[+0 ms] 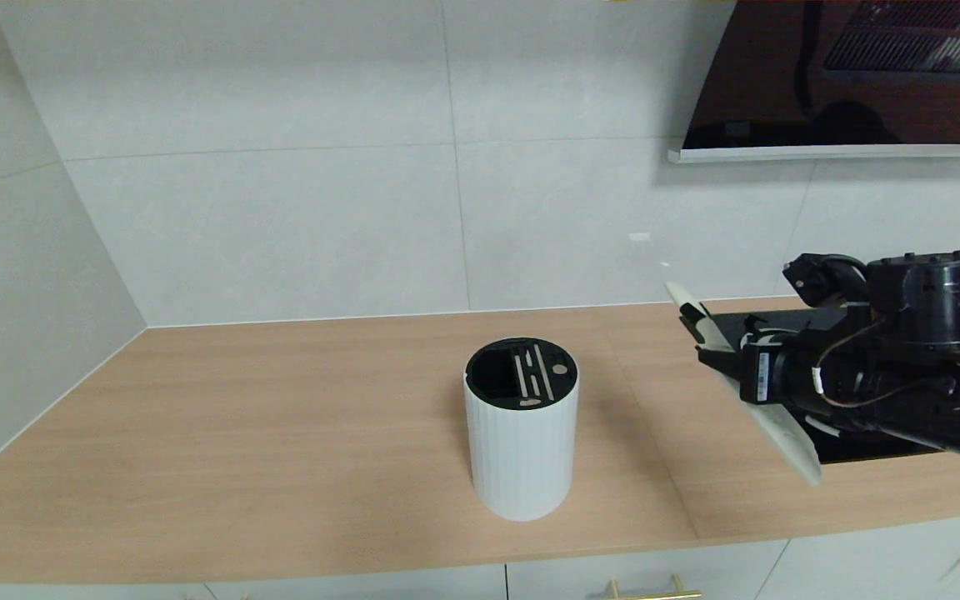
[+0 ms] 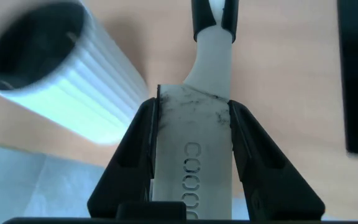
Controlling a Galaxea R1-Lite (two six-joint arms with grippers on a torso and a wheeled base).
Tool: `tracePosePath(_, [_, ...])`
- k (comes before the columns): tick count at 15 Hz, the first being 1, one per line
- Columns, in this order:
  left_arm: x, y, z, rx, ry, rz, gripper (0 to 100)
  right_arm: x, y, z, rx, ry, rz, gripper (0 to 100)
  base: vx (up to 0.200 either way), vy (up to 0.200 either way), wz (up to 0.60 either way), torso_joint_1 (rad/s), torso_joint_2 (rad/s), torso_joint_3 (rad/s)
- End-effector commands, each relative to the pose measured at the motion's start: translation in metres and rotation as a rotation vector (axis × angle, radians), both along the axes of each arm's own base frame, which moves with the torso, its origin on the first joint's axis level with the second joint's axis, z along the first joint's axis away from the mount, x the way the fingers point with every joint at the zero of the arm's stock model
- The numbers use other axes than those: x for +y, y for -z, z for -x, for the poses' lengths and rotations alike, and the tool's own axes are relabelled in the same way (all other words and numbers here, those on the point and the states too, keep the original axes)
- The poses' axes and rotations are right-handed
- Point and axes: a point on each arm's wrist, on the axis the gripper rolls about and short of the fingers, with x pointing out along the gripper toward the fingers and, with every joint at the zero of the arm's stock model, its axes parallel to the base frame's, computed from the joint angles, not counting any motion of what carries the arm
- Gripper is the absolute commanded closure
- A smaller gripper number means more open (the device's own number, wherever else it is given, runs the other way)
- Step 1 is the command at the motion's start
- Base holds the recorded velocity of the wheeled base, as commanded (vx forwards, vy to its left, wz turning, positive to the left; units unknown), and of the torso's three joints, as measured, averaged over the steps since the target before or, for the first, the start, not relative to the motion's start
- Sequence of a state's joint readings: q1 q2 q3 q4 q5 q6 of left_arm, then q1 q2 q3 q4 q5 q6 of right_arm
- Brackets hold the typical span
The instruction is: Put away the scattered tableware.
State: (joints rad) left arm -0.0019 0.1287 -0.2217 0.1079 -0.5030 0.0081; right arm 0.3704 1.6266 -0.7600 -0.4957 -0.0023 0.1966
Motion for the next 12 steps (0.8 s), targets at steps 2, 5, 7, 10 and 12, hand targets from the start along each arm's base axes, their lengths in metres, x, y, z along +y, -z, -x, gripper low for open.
tracePosePath(2, [-0.003, -0.07, -0.056, 0.2, 0.169, 0.017, 0, 0.016, -0.013, -0.016, -0.05, -0.031, -0.018, 100, 0.0, 0.0, 0.0, 0.0, 0.0, 0.0])
tracePosePath(5, [-0.016, -0.102, -0.125, 0.303, 0.335, 0.013, 0, 0.038, -0.023, -0.031, -0.094, -0.072, -0.036, 100, 0.0, 0.0, 0.0, 0.0, 0.0, 0.0])
tracePosePath(7, [-0.037, -0.111, -0.177, 0.297, 0.421, 0.003, 0, 0.056, -0.029, -0.029, -0.12, -0.116, -0.05, 100, 0.0, 0.0, 0.0, 0.0, 0.0, 0.0])
tracePosePath(10, [-0.067, -0.096, -0.217, 0.384, 0.487, 0.07, 0, 0.079, -0.023, -0.017, -0.105, -0.182, -0.047, 100, 0.0, 0.0, 0.0, 0.0, 0.0, 0.0])
tracePosePath(12, [-0.094, -0.086, -0.238, 0.445, 0.508, 0.19, 0, 0.092, -0.022, -0.008, -0.14, -0.172, -0.048, 100, 0.0, 0.0, 0.0, 0.0, 0.0, 0.0])
